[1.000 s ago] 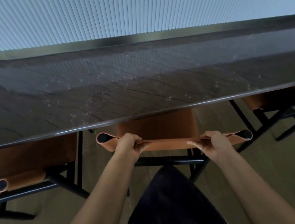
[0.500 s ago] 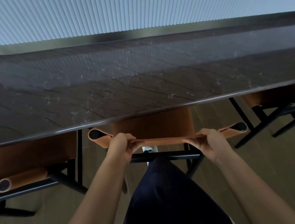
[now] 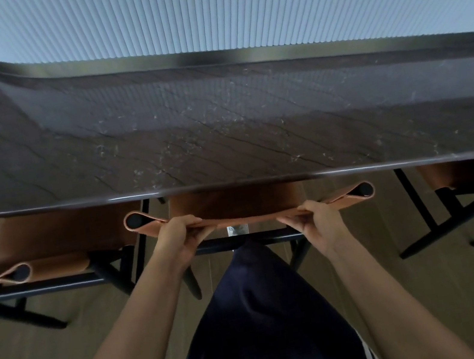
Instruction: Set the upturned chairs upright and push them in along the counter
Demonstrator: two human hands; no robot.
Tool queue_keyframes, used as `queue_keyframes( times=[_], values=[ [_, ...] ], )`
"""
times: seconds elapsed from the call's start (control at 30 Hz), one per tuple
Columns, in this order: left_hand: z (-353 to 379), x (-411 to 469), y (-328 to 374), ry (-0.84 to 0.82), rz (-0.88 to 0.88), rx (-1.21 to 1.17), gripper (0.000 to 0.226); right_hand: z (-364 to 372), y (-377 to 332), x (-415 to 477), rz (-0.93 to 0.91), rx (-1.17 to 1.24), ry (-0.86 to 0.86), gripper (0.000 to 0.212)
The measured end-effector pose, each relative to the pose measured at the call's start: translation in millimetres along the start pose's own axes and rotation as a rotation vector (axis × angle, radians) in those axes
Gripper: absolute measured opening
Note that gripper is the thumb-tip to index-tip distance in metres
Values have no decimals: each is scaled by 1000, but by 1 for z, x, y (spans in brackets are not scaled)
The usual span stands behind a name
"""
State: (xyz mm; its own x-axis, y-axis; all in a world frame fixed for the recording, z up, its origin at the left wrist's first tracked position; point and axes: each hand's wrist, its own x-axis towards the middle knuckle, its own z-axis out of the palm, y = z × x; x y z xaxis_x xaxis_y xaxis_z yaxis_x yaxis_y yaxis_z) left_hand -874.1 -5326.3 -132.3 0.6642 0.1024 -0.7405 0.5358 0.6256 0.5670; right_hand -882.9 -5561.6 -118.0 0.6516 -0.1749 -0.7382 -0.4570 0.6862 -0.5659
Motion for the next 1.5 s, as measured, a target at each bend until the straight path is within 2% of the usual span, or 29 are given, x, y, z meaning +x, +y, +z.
queue_keyframes(
  times=[0.3, 0.6, 0.73, 1.1, 1.27, 1.4, 1.5],
  values=[
    [-6, 26, -7, 69, -26, -20, 23, 0, 10, 31, 68, -17, 3, 15],
    [-3, 38, -20, 41, -126, -43, 20, -8, -3, 48, 125, -4, 39, 21],
    [-4, 41, -17, 45, -162, -38, 26, -6, -6, 44, 133, -1, 35, 20],
    [1, 39, -22, 91, -106, -35, 23, -15, -1, 46, 133, 22, -17, 29],
    [-3, 44, -23, 117, -151, -51, 16, -20, -1, 49, 139, -50, -11, 21],
    [0, 41, -27, 125, -120, -58, 11, -25, -2, 49, 135, -184, -23, 11],
    [2, 35, -32, 141, -82, -78, 9, -30, -1, 48, 128, -274, -24, 27]
  ],
)
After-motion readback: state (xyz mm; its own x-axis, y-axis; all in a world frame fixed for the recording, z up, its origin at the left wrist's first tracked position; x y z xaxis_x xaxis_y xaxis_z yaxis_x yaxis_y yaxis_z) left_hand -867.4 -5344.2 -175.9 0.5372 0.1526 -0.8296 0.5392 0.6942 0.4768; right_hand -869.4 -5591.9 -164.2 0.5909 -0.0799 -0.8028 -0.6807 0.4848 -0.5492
